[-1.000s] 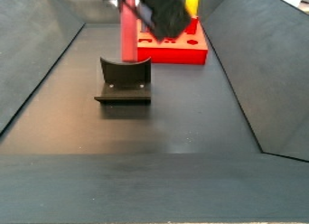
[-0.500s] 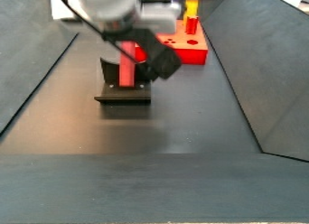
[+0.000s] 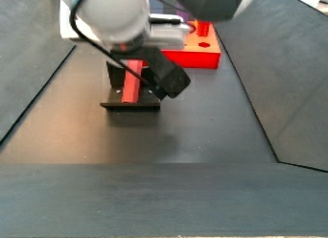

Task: Pick up the hexagon object. Move up. Place the hexagon object on the fixture. Regrasp the hexagon object. Move to above the board. Insert the hexagon object.
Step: Regrasp the hexagon object.

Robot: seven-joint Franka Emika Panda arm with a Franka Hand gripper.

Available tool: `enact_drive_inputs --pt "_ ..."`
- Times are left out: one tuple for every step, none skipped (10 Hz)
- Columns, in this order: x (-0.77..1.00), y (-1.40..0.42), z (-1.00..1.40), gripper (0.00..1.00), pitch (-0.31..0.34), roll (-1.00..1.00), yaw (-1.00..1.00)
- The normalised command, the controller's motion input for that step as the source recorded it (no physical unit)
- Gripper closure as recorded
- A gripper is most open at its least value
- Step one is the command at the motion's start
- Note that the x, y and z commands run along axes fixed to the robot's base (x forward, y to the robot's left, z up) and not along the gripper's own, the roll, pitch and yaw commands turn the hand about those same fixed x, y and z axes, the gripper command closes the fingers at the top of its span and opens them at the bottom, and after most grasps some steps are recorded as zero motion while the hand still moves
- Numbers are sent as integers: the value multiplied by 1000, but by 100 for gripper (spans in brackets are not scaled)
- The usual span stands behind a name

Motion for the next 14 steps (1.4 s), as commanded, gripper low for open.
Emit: enact_drive_inputs --pt "-12 9 1000 0 -32 -20 -6" --pt "-25 4 1000 0 -13 18 21" --pt "-33 4 1000 0 -2 26 28" --pt "-36 8 860 0 25 36 33" --pt "-33 9 679 0 44 39 31" --pt "-29 10 433 0 68 37 19" --pt "-27 13 249 0 85 36 8" --pt "156 -827 833 0 64 1000 44" --pt "162 -820 800 0 64 1000 43" --pt "51 -593 595 0 59 1000 42" --pt "-6 -395 402 0 55 1000 41" --pt "-29 -193 183 0 52 1000 41" --pt "-17 -69 33 0 51 1000 40" --pt "-12 -46 34 0 52 1000 40"
